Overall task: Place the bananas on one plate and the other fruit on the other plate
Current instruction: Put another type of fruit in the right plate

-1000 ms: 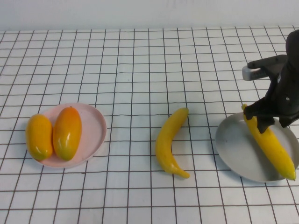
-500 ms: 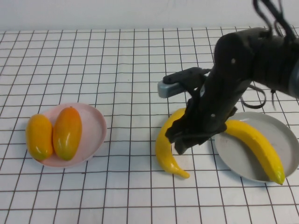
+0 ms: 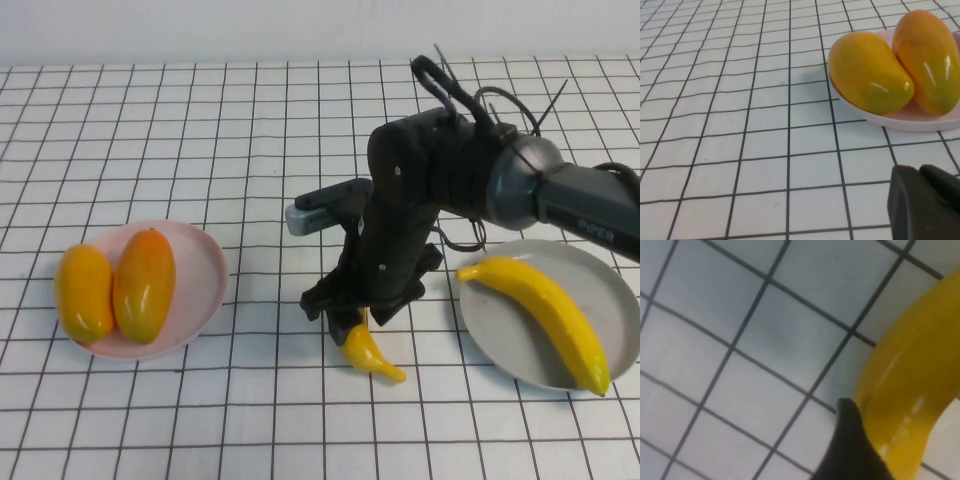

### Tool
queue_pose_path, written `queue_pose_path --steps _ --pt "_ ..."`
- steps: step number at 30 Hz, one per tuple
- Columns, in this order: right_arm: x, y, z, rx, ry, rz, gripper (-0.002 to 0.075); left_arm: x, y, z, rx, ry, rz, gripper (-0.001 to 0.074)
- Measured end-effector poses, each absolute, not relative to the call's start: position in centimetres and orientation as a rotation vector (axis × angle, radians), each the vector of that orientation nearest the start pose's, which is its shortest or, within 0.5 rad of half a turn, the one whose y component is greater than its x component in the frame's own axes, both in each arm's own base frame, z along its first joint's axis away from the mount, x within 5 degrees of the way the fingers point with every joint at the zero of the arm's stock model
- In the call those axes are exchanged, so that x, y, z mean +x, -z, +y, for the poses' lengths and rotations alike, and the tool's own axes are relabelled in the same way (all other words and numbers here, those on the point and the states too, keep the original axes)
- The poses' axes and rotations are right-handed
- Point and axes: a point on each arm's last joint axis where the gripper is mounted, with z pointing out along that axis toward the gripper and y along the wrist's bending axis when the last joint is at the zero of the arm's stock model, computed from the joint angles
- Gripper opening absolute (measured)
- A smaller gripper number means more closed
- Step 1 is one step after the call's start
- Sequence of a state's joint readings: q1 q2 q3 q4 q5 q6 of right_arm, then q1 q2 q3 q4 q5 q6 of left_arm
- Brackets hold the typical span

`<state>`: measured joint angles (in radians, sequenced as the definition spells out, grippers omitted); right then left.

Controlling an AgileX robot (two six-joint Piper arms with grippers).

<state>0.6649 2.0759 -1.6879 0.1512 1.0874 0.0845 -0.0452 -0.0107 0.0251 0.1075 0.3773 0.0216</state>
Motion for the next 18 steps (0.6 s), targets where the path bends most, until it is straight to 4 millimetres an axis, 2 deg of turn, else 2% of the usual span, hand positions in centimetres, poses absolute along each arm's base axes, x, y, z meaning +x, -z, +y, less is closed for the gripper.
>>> queue_pose_path --steps 6,8,10,11,14,18 --pt "33.9 -18.2 28.3 -0.771 -0.264 2.969 0.0410 5.3 -17.2 0.1 0.129 -0.090 1.870 -0.0003" --pt "34.0 -18.2 28.4 -0.778 -0.249 2.964 0.0388 5.3 -17.2 0.1 0.129 -0.090 1.870 -0.0003" --pt "34.0 -18.2 28.4 -0.788 -0.240 2.958 0.0319 5.3 -17.2 0.1 0.129 -0.090 1.870 -0.0004" --pt "33.9 -18.2 28.5 -0.791 -0.234 2.956 0.0310 5.3 -17.2 0.1 0.129 -0.090 1.870 -0.0004" --pt "33.5 -19.4 28.3 -0.818 -0.204 2.945 0.0311 5.3 -17.2 0.1 0.129 -0.090 1.870 -0.0004" --pt "32.4 -24.1 26.4 -0.842 -0.123 2.841 0.0311 5.3 -17.2 0.1 0.129 -0.090 1.870 -0.0004"
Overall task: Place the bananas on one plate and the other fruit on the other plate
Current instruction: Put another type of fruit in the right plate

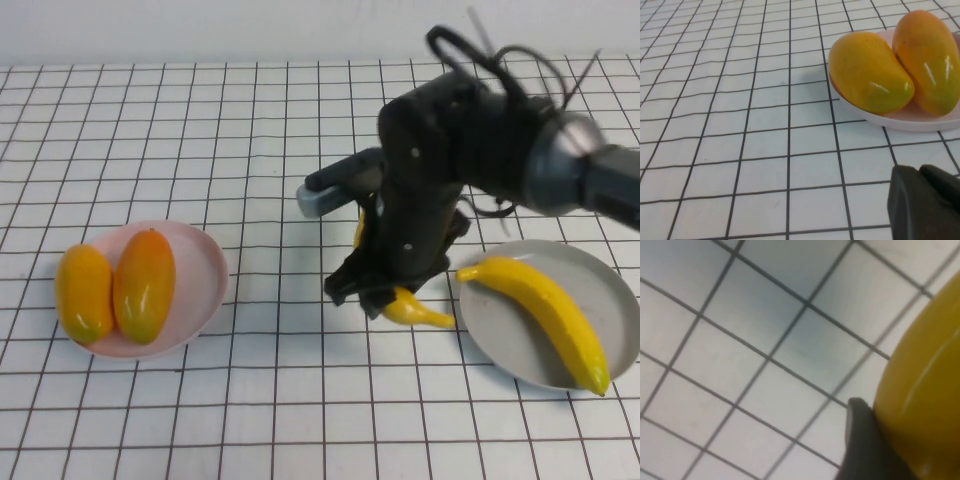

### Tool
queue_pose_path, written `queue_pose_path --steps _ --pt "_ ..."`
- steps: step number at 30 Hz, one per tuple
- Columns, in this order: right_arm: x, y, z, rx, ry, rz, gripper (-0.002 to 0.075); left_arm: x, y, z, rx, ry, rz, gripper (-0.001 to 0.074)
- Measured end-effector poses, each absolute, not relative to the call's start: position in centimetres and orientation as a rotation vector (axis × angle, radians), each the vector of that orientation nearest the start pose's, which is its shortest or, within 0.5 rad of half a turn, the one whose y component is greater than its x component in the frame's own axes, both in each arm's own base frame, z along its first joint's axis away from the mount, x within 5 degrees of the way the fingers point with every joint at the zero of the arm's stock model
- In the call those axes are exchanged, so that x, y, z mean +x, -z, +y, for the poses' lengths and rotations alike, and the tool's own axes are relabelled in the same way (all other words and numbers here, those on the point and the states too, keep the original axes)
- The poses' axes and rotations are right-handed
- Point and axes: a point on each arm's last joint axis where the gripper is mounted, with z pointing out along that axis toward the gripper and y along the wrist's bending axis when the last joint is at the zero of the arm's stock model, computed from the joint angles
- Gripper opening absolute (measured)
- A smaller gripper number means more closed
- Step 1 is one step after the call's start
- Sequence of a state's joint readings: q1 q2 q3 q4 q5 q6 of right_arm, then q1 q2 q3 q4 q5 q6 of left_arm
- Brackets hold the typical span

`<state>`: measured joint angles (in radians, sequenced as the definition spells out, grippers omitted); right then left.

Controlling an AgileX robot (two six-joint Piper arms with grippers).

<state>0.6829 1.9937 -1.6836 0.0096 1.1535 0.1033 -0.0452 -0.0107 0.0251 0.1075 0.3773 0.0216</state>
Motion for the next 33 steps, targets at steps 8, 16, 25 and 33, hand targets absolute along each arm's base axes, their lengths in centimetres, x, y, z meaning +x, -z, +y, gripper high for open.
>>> queue_pose_path --steps 8,16,25,33 --pt "29.3 -26.5 16.2 -0.607 -0.021 2.835 0.0311 5.3 -17.2 0.1 0.129 -0.090 1.870 -0.0003" --pt "29.9 -24.3 7.6 -0.446 0.044 2.883 0.0311 5.3 -17.2 0.1 0.129 -0.090 1.870 -0.0003" --pt "31.9 -21.8 6.3 -0.432 0.052 2.881 0.0311 5.3 -17.2 0.1 0.129 -0.090 1.870 -0.0003" --pt "32.4 -20.0 5.9 -0.421 0.064 2.942 0.0387 5.3 -17.2 0.1 0.129 -0.090 1.870 -0.0004"
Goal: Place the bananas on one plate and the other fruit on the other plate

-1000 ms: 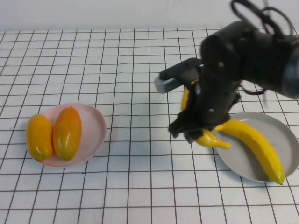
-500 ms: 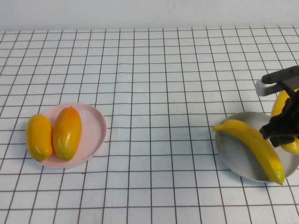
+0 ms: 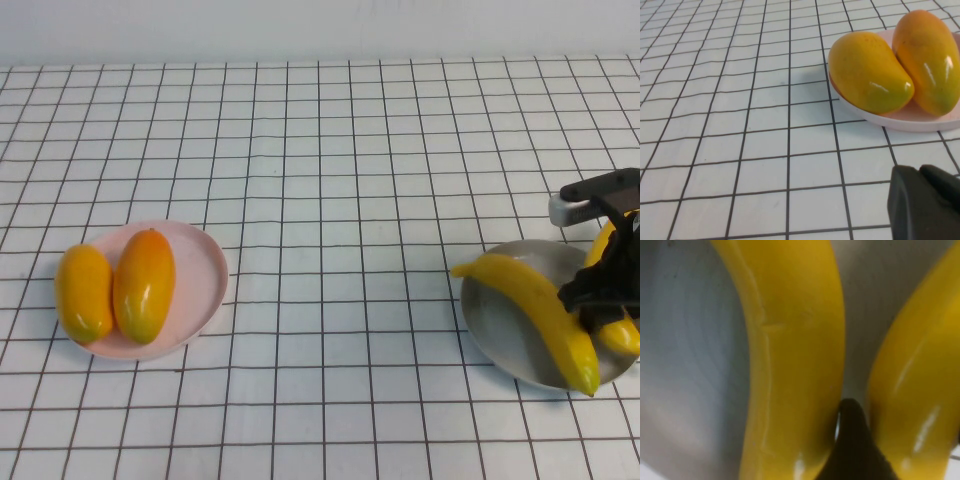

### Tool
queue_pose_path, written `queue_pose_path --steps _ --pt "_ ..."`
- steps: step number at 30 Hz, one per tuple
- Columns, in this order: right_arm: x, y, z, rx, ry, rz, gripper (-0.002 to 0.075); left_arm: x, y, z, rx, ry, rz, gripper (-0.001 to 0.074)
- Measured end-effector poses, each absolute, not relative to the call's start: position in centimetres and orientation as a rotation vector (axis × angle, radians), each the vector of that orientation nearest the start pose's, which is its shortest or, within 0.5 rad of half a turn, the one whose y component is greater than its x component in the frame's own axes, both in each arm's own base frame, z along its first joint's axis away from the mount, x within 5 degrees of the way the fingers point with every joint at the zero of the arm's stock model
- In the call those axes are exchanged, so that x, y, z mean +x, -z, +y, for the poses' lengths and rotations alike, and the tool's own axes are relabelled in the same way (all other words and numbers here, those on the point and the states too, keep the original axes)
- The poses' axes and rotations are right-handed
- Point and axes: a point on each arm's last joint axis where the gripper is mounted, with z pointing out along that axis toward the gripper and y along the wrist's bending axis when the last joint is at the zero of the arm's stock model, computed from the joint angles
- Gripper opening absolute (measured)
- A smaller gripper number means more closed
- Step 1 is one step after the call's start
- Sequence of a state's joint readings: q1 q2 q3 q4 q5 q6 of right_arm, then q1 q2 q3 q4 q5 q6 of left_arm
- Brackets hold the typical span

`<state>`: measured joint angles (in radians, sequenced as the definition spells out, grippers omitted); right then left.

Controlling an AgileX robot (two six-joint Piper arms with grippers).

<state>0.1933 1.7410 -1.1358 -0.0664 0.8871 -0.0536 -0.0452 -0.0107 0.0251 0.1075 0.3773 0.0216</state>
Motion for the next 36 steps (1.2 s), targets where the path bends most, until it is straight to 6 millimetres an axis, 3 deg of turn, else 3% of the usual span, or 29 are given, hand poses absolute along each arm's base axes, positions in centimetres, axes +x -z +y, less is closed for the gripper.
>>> queue_pose_path --steps 7,11,15,19,22,24,28,36 --pt "32.0 -20.4 5.8 -0.423 0.069 3.002 0.0435 5.3 -17.2 0.1 0.129 -0.090 1.870 -0.0004" --pt "31.4 -22.3 6.0 -0.378 0.003 2.958 0.0410 5.3 -17.2 0.1 0.129 -0.090 1.870 -0.0003" --pt "29.6 -27.6 6.6 -0.292 -0.166 2.754 0.0265 5.3 -17.2 0.1 0.129 -0.090 1.870 -0.0003" --pt "25.7 -33.9 7.3 -0.347 -0.383 2.485 0.0073 5.3 -17.2 0.1 0.129 -0.090 1.870 -0.0003" --pt "22.1 -37.4 7.3 -0.401 -0.468 2.270 0.0012 5.3 -17.2 0.1 0.129 -0.090 1.870 -0.0004" --pt "20.0 -38.7 7.0 -0.403 -0.482 2.150 -0.0003 5.3 -17.2 0.1 0.129 -0.090 1.870 -0.0003" --pt "16.5 -39.2 6.1 -0.360 -0.460 1.984 -0.0012 5.3 -17.2 0.1 0.129 -0.090 1.870 -0.0003" --pt "13.0 -35.6 4.7 -0.274 -0.409 1.876 -0.0015 5.3 -17.2 0.1 0.129 -0.090 1.870 -0.0004"
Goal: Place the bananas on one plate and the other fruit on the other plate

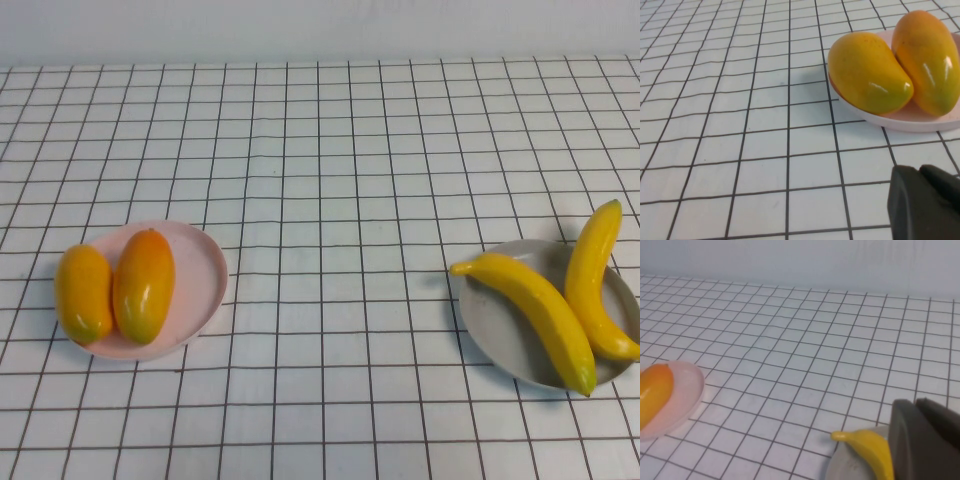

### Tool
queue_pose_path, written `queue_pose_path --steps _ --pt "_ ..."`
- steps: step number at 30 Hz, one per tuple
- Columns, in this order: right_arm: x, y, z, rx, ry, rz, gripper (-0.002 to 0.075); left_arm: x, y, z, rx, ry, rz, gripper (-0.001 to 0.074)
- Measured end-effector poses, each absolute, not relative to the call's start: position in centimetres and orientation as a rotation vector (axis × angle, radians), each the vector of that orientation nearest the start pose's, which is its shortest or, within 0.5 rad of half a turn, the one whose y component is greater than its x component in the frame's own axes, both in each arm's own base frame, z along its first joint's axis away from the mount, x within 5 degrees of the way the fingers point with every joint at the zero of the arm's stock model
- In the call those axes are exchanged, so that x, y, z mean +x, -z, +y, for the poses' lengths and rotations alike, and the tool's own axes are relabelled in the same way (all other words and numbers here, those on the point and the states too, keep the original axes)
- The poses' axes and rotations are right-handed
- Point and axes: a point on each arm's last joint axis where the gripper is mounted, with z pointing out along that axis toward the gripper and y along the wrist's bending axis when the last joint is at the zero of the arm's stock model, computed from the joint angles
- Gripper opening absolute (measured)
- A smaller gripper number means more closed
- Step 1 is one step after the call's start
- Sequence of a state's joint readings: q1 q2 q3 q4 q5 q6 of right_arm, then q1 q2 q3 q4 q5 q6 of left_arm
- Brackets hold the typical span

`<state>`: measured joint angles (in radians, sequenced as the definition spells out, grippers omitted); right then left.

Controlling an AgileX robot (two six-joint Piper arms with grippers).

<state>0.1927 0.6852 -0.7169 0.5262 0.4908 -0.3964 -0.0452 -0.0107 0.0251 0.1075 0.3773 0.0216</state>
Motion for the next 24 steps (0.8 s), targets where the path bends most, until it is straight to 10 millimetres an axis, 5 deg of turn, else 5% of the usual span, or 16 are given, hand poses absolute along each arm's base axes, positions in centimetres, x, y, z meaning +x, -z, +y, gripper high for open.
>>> queue_pose_path --steps 13,24 --pt "11.3 -29.0 3.0 -0.109 -0.319 1.777 -0.0015 5.3 -17.2 0.1 0.129 -0.090 1.870 -0.0003" --pt "11.0 -28.2 1.9 -0.075 -0.188 1.627 -0.0015 5.3 -17.2 0.1 0.128 -0.089 1.870 -0.0004"
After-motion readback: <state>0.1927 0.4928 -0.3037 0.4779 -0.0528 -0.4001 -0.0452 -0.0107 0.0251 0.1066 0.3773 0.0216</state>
